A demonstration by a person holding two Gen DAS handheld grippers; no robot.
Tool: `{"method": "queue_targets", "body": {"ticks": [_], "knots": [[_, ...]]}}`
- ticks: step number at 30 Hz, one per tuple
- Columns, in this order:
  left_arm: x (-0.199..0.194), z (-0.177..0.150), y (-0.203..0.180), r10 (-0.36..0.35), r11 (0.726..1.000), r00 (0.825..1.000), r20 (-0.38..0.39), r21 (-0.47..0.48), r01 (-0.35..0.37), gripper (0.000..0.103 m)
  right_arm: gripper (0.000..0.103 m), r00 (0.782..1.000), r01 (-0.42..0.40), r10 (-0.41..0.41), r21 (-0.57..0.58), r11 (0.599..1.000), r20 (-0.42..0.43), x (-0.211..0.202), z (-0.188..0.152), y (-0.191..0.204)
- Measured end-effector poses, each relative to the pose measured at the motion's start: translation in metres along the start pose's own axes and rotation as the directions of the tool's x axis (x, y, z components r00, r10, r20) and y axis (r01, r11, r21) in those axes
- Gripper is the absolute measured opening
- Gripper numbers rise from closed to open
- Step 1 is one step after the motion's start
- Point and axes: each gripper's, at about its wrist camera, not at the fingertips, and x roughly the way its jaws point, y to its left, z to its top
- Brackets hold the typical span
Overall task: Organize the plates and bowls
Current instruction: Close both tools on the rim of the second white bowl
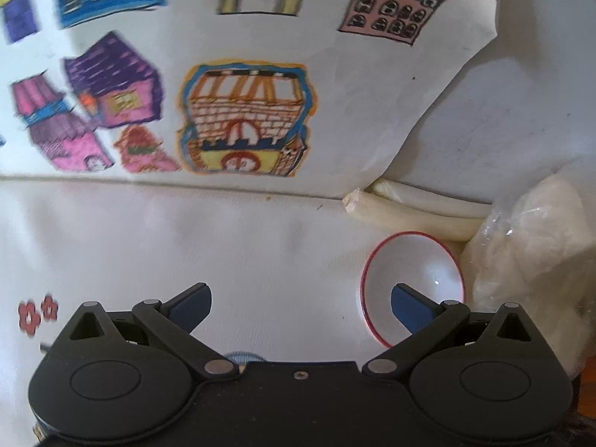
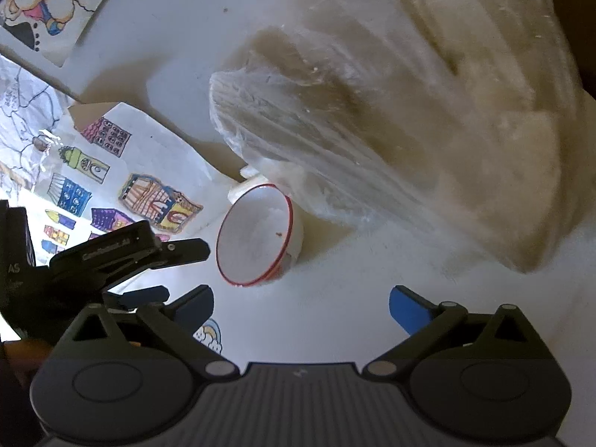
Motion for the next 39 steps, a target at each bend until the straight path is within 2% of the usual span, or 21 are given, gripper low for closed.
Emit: {"method": "queue_targets", "body": {"ticks": [13,18,21,26,30,32,35,38,39], "knots": [[0.027,0.015,-0.009,0.021,0.998,1.000,-0.015,0.061,-0.020,0.102,0.102,1.000,0.001,-0.001,0.004,1.000,0.015,0.025,0.013,0.008],[0.034,0.017,-0.012,0.033,0.997,0.999,-0.026,0.071,-0.031,0.102,0.097,0.999,0.022,-0.021,-0.013,1.000,0.027,0.032,0.012,0.014],[0.032,0.016,-0.017,0.045,0.995,0.998,-0.032,0.088,-0.042,0.102,0.086,0.998,0.034,-0.034,-0.012,0.999,0.045,0.033,0.013,0.015],[0.030,0.017,-0.025,0.061,0.994,0.997,-0.054,0.098,-0.055,0.101,0.063,0.997,0.052,-0.052,-0.012,0.999,0.055,0.037,0.014,0.017],[0.030,0.018,-0.034,0.047,0.991,0.998,-0.053,0.125,-0.040,0.094,0.057,0.996,0.063,-0.062,-0.016,0.998,0.059,0.039,0.014,0.019],[0.031,0.018,-0.038,0.040,0.991,0.998,-0.057,0.130,-0.032,0.092,0.051,0.996,0.065,-0.064,-0.019,0.998,0.056,0.040,0.014,0.019],[0.033,0.018,-0.042,0.028,0.992,0.998,-0.064,0.125,-0.020,0.086,0.046,0.996,0.067,-0.066,-0.018,0.998,0.059,0.041,0.015,0.018],[0.034,0.016,-0.047,0.012,0.992,0.997,-0.074,0.122,-0.003,0.077,0.034,0.997,0.061,-0.061,-0.003,0.998,0.051,0.041,0.015,0.015],[0.035,0.016,-0.048,0.002,0.993,0.997,-0.079,0.120,0.008,0.071,0.032,0.997,0.053,-0.053,0.000,0.999,0.048,0.041,0.015,0.014]]}}
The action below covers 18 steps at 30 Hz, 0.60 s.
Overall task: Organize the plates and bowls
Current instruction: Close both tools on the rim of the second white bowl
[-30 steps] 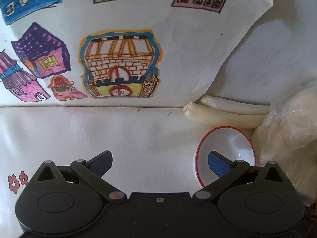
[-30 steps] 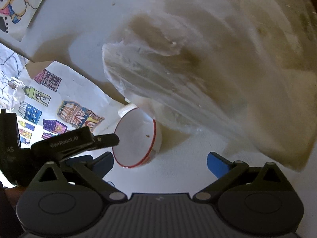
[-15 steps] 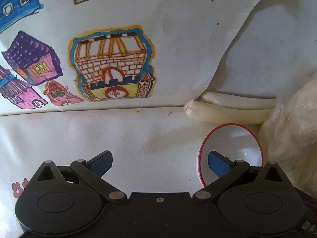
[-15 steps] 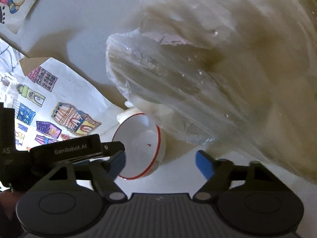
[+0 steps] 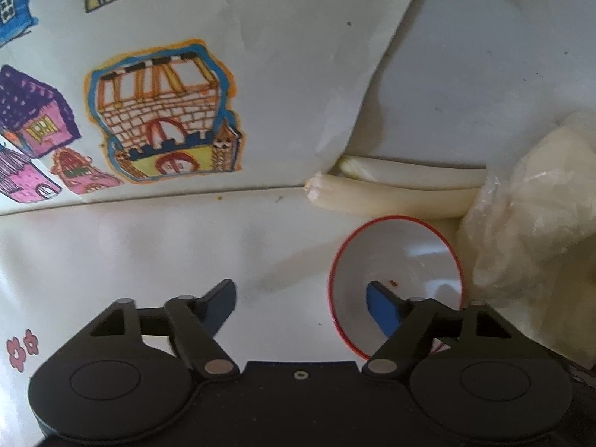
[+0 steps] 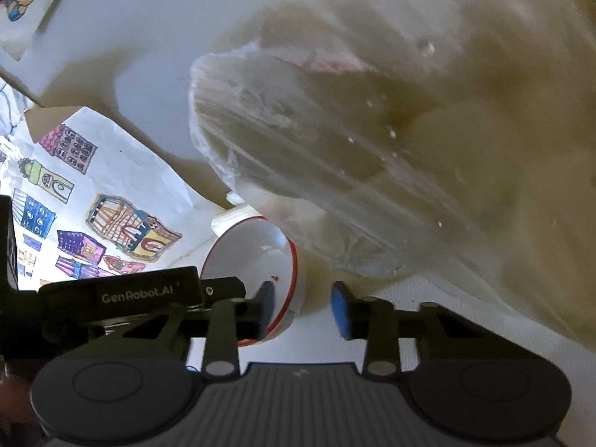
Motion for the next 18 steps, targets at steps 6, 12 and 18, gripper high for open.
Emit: {"method": "queue_targets", "body": {"ticks": [6,12,18], "knots": [[0.003,-0.005,-0.005,-0.061,0.998,0.998,-0.016,-0.020,0.060,0.036,0.019,1.000,-0.016,0.016,-0.006,1.000,0.001,-0.001,0.000,0.003],[0.006,-0.014,0.002,-0.115,0.993,0.993,0.002,-0.032,0.115,0.014,0.019,1.000,-0.020,0.020,-0.010,1.000,0.002,0.000,0.000,0.004],[-0.003,-0.035,0.009,-0.145,0.989,0.989,0.010,-0.034,0.145,0.011,0.017,1.000,-0.015,0.015,-0.059,0.998,-0.014,-0.005,-0.004,0.005]]}}
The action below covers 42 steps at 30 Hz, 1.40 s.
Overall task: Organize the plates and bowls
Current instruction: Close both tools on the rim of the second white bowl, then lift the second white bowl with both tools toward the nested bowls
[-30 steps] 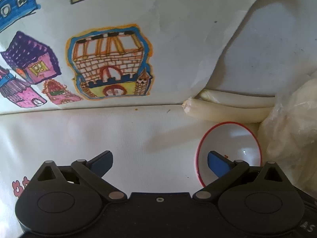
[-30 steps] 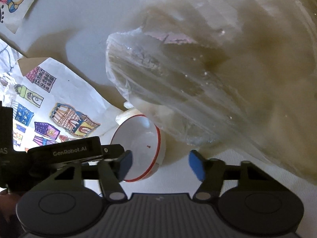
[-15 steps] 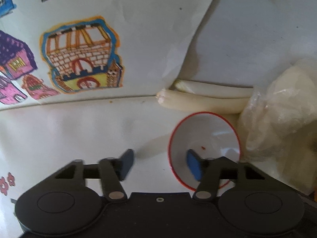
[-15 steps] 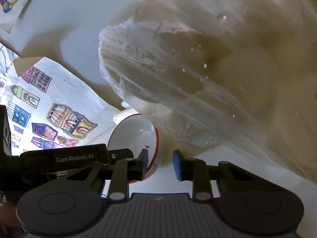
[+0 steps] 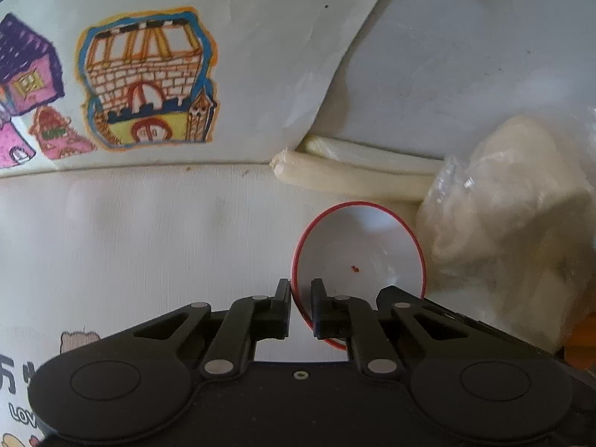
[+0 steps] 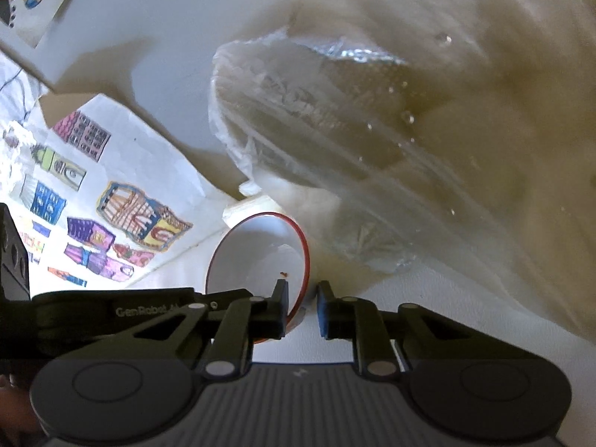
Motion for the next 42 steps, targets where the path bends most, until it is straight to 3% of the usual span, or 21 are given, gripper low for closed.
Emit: {"method": "queue_targets", "body": {"ticks": [5,16,26,32,42], "knots": [[-0.022,-0.022,0.000,-0.032,0.999,0.999,0.028,0.010,0.032,0.011,0.017,1.000,0.005,-0.004,-0.030,1.000,0.025,-0.025,-0.010,0.007],[-0.112,-0.074,-0.011,-0.145,0.988,0.982,0.124,0.069,0.137,0.011,0.017,0.990,0.029,-0.021,-0.058,0.998,0.140,-0.117,-0.039,0.030],[-0.163,-0.122,-0.020,-0.236,0.968,0.962,0.135,0.116,0.221,0.011,0.017,0.981,0.065,-0.051,-0.070,0.995,0.188,-0.193,-0.101,0.052],[-0.176,-0.155,-0.012,-0.248,0.964,0.961,0.119,0.125,0.233,0.011,0.017,0.982,0.076,-0.061,-0.083,0.994,0.177,-0.209,-0.135,0.061],[-0.162,-0.184,-0.014,-0.195,0.975,0.980,0.035,0.115,0.189,0.011,0.018,0.998,0.057,-0.051,-0.148,0.987,0.047,-0.205,-0.153,0.047]]}}
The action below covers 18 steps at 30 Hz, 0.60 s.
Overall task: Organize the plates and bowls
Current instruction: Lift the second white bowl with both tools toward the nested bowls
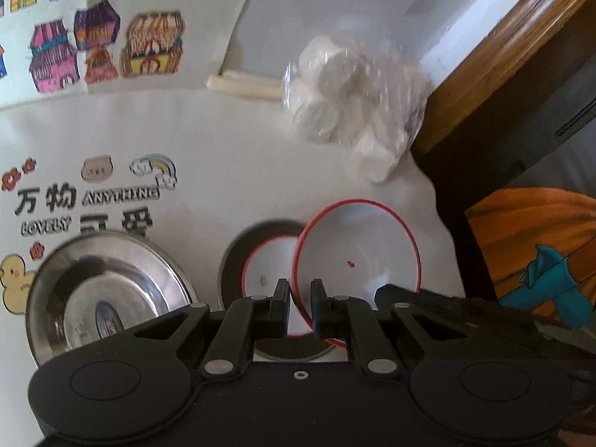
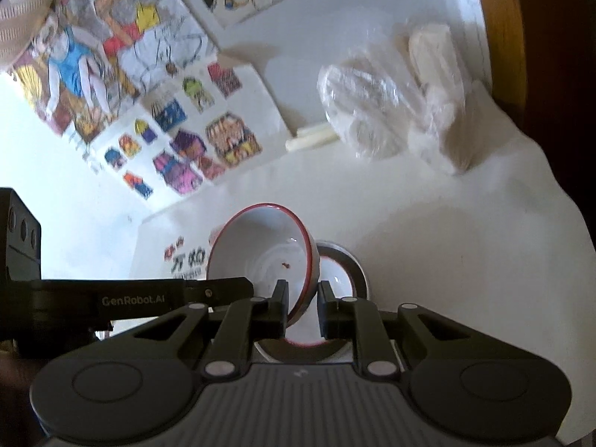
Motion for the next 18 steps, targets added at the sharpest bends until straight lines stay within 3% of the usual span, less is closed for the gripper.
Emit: {"method": "queue_targets", "body": {"ticks": [10,18], "knots": [[0.023,-0.015,-0.012,0.014,0.999,0.998,-0.067,-0.049,-0.018,0.013,0.018,0.990,-0.050,0.036,-0.100,0.994,-0.137,0.010,0.007,-0.027],[0.031,-0.017,-0.014,0.068,0.991,0.993,-0.101,-0.112,-0.079,0.014,0.019,0.974,-0.107,0.077,-0.137,0.985,-0.212,0.024,0.017,-0.034]]}}
